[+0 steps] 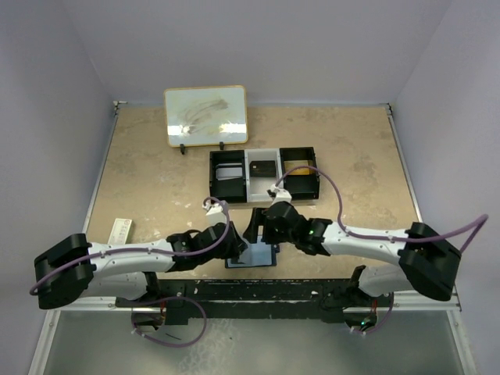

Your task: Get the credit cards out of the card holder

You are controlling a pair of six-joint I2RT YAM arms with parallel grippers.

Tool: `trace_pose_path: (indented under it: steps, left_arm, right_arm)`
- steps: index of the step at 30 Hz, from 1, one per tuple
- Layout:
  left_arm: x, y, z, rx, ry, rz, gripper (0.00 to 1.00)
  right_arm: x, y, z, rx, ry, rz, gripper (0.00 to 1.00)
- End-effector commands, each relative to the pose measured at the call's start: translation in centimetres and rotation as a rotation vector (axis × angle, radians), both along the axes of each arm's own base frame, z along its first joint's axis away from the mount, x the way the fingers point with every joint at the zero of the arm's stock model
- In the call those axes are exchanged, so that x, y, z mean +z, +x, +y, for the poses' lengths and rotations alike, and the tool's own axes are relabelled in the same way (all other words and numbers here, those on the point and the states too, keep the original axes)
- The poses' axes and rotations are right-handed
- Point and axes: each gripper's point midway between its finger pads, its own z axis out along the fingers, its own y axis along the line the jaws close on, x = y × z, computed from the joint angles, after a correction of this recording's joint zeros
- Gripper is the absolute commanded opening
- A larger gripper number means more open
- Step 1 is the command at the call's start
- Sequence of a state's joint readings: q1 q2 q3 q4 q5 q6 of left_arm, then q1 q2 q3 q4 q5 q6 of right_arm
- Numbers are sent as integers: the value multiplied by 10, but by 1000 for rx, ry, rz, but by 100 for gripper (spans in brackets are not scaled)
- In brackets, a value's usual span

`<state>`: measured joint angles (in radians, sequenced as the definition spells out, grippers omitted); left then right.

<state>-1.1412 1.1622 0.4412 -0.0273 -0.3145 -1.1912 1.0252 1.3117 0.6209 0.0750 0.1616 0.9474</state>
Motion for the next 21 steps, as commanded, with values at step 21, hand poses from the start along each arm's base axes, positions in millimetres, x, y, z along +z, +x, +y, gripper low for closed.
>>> trace_pose_path:
  steps: [21]
  left_arm:
    - [17,-5,-69,-137,-40,-22,46]
  right_arm:
    - [19,-24,-73,-221,230,-17,82]
